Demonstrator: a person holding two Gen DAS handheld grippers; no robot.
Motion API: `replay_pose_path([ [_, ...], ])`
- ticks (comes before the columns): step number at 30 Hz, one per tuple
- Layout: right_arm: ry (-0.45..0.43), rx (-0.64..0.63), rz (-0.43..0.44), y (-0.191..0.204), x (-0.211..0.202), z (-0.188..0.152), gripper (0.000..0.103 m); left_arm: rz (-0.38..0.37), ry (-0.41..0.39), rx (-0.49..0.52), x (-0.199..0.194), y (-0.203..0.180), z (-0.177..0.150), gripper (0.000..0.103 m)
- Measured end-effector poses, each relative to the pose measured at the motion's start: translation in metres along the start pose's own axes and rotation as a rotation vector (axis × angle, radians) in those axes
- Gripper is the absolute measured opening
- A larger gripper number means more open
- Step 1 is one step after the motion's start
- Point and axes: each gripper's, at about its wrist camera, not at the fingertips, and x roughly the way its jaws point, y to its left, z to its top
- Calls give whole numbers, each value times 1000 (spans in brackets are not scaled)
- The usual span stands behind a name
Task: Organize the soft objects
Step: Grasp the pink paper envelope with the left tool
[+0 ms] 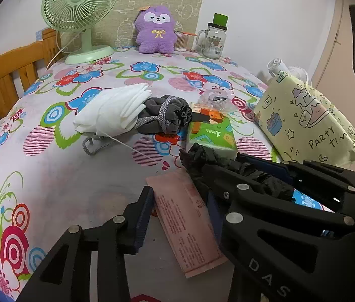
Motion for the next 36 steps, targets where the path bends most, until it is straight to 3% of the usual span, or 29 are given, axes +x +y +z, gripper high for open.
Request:
replay_pose_path([
  [7,-23,14,-3,-2,-7,2,36,-39,-15,3,-7,-4,4,23],
  [10,-26,20,-5,-4,-8,2,35,-45,-11,7,-7,-7,4,22],
  [12,-20,26,-7,-5,-7,1,35,-26,0,10,-6,-8,4,30],
  [14,-17,30,-14,-7,-7,0,35,24,-2,12,-5,-8,4,51],
  [16,-18,30,-18,-8,-8,0,35,54,-5,15,-6,-10,4,59],
  [20,-16,28,-24,-13,-10,-2,35,70,8,7,-3,-12,4,67],
  [24,-7,29,-31,-21,-9,-5,35,91,25,-1,3,-18,0,69],
  [28,-13,33,-56,-29,-9,-7,35,148,23,11,9,-25,-2,67],
  [32,-13,44,-59,-36,-9,-10,35,172,11,11,10,-30,-2,47],
  [36,-16,58,-56,-40,-9,-11,36,171,13,1,10,-31,-1,40],
])
